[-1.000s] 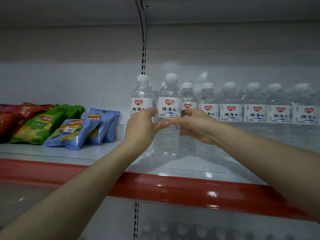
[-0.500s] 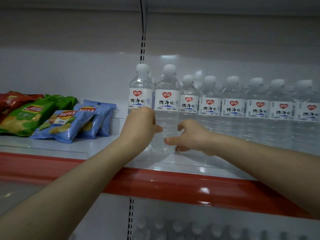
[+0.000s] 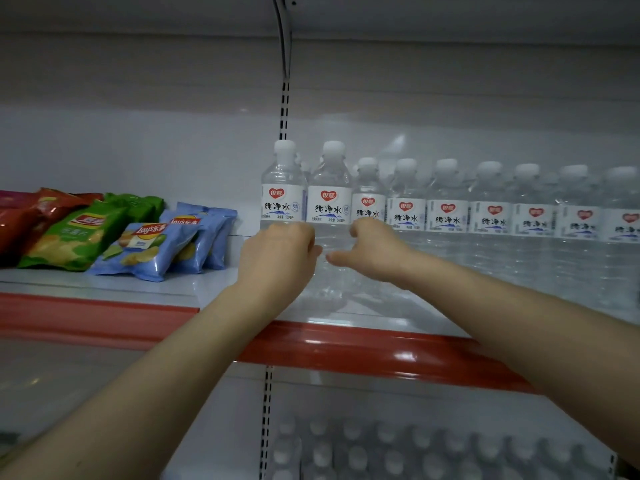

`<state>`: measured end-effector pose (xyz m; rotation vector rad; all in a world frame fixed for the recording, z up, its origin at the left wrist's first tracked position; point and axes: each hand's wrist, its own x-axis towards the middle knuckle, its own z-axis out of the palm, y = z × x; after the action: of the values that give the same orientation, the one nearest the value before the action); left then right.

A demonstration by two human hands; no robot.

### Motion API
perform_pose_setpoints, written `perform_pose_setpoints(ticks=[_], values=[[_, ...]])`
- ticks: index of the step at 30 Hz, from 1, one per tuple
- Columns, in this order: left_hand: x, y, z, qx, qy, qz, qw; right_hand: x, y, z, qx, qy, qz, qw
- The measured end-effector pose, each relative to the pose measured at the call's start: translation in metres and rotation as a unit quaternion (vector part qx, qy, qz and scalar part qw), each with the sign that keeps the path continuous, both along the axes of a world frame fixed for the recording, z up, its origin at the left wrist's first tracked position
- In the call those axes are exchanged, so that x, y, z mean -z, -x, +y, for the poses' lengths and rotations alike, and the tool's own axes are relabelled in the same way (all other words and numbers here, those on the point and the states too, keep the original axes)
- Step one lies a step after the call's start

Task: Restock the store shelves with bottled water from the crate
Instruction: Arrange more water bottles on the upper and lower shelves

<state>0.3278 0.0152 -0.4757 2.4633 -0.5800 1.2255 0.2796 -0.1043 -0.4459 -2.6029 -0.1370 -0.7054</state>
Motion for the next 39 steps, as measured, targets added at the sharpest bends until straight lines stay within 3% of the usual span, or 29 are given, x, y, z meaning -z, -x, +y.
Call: perform_pose_setpoints(ticks=[5, 8, 11, 14, 21, 30, 33, 39], values=[[0.019, 0.038, 0.018, 0.053, 0.035, -0.018, 0.998, 0.006, 0.026, 0.006, 0.0, 0.055, -0.048, 0.997], [0.044, 0.061, 0.036, 0.084, 0.07, -0.03, 0.994, 0.026, 0.046, 0.016, -0.087, 0.039, -0.109, 0.989], [0.078, 0.085, 0.056, 0.096, 0.082, -0.019, 0.992, 0.063, 0.069, 0.036, -0.189, -0.025, -0.115, 0.975], [0.12, 0.111, 0.08, 0.102, 0.101, 0.008, 0.99, 0.113, 0.083, 0.057, -0.261, -0.071, -0.067, 0.961], [0.242, 0.177, 0.139, 0.014, 0.096, 0.229, 0.969, 0.249, 0.111, 0.115, -0.319, -0.189, 0.128, 0.92], [0.355, 0.252, 0.199, -0.04, 0.072, 0.411, 0.908, 0.378, 0.148, 0.169, -0.366, -0.188, 0.318, 0.854], [0.383, 0.276, 0.211, -0.046, 0.04, 0.485, 0.873, 0.415, 0.158, 0.183, -0.389, -0.172, 0.358, 0.831], [0.427, 0.308, 0.228, -0.128, -0.137, 0.663, 0.725, 0.472, 0.183, 0.207, -0.418, -0.099, 0.451, 0.782]])
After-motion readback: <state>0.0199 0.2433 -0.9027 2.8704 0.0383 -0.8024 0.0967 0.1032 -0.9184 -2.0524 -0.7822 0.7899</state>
